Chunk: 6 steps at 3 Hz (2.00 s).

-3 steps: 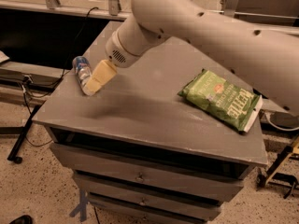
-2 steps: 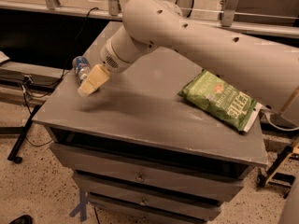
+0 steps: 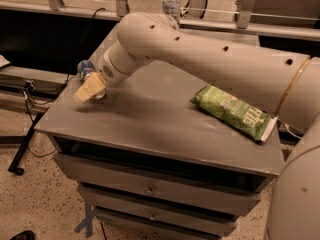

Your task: Move redbull can near blue plastic bottle

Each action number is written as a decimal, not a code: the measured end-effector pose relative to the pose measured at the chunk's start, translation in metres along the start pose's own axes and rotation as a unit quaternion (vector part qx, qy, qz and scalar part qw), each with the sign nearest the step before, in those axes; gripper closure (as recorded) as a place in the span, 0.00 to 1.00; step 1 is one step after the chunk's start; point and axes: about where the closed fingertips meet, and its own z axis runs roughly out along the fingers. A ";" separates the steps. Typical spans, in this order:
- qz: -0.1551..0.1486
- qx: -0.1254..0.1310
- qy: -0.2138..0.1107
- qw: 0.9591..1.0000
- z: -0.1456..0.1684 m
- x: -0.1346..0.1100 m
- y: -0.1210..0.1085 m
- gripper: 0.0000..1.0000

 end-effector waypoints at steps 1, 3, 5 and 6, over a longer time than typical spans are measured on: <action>0.027 0.001 0.006 1.000 0.013 -0.006 0.005 0.16; 0.030 0.043 0.026 0.998 0.009 -0.012 0.007 0.64; -0.033 0.162 0.032 0.986 -0.096 -0.007 -0.063 1.00; -0.030 0.162 0.031 0.986 -0.096 -0.007 -0.063 1.00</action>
Offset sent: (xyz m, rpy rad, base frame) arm 0.0004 0.0308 -0.0106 -0.0175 0.0689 -0.1131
